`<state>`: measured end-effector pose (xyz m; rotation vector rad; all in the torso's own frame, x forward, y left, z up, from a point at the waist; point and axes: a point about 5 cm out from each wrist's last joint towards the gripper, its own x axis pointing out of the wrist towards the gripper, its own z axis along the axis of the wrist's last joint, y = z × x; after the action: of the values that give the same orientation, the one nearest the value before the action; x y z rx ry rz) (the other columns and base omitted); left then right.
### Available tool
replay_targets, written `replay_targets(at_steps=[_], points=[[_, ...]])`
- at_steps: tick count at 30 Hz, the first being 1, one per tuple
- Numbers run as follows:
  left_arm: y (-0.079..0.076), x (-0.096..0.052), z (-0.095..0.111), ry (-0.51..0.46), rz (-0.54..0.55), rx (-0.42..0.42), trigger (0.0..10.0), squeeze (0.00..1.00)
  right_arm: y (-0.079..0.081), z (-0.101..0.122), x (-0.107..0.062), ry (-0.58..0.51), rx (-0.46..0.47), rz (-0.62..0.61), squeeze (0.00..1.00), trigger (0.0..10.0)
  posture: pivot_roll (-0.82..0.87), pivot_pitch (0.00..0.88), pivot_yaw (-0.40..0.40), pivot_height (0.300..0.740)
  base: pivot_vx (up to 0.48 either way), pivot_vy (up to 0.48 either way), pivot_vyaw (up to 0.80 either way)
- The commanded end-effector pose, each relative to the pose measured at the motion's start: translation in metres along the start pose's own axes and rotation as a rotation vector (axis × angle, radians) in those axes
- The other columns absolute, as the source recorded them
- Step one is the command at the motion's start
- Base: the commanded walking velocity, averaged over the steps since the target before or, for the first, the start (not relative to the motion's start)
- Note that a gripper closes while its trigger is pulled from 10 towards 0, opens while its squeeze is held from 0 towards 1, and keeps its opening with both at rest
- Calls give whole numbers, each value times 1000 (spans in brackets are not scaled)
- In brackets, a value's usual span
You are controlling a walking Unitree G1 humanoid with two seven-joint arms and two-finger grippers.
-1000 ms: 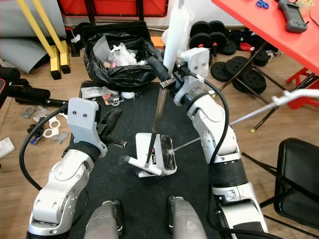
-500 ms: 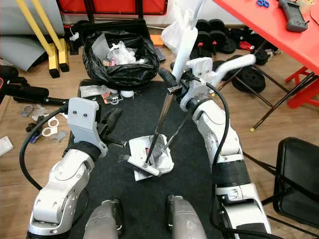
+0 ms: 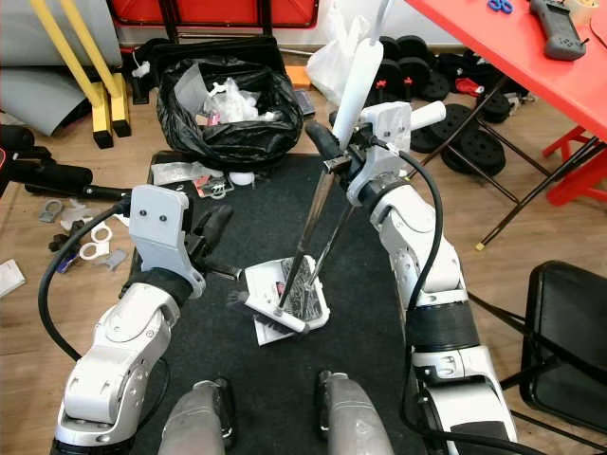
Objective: Sweep floor
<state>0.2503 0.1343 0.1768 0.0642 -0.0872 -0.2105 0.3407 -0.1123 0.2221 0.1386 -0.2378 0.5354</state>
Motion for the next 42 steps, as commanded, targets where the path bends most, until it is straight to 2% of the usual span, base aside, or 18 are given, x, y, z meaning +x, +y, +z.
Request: replay_targets(at_steps=[1, 5, 8, 13, 17, 19, 21, 22, 26, 33, 35, 42], points=[[-2, 1, -5, 18, -5, 2, 10000, 0, -2, 21, 0, -92, -35, 9, 0, 10000, -161, 247, -166, 740, 0, 0, 0], [-1, 1, -5, 16, -1, 3, 10000, 0, 2, 28, -1, -126, -28, 37, 0, 10000, -158, 243, -168, 740, 0, 0, 0], [-1, 2, -5, 13, 3, 3, 10000, 0, 9, 41, -1, -192, -14, 90, 0, 10000, -158, 242, -168, 740, 0, 0, 0], [0, 2, -4, 11, 5, 1, 10000, 0, 13, 50, -2, -228, -16, 115, 0, 10000, -158, 241, -168, 740, 0, 0, 0], [0, 3, -4, 10, 8, -3, 10000, 0, 19, 66, -2, -290, -17, 157, 0, 10000, -161, 237, -164, 740, 0, 0, 0], [0, 3, -4, 10, 8, -3, 10000, 0, 19, 66, -2, -290, -17, 157, 0, 10000, -161, 237, -164, 740, 0, 0, 0], [1, 4, -4, 8, 9, -4, 10000, 0, 23, 73, -2, -321, -13, 182, 0, 10000, -161, 238, -164, 740, 0, 0, 0], [2, 5, -4, 6, 13, -4, 10000, 0, 30, 82, -4, -360, 4, 224, 0, 10000, -157, 233, -166, 740, 0, 0, 0], [4, 7, -4, 2, 22, 3, 10000, 0, 41, 90, -8, -400, 38, 291, 0, 10000, -153, 226, -168, 740, 0, 0, 0], [12, 6, -7, 11, 52, 23, 10000, 0, 55, 87, -16, -384, 42, 332, 0, 10000, -143, 204, -166, 740, 0, 0, 0], [17, 5, -11, 24, 80, 39, 10000, 0, 65, 87, -23, -380, 24, 381, 0, 10000, -143, 194, -162, 740, 0, 0, 800], [20, 3, -16, 43, 138, 78, 10000, 0, 72, 83, -30, -345, -15, 443, 0, 10000, -135, 195, -158, 740, 0, 0, 796]])
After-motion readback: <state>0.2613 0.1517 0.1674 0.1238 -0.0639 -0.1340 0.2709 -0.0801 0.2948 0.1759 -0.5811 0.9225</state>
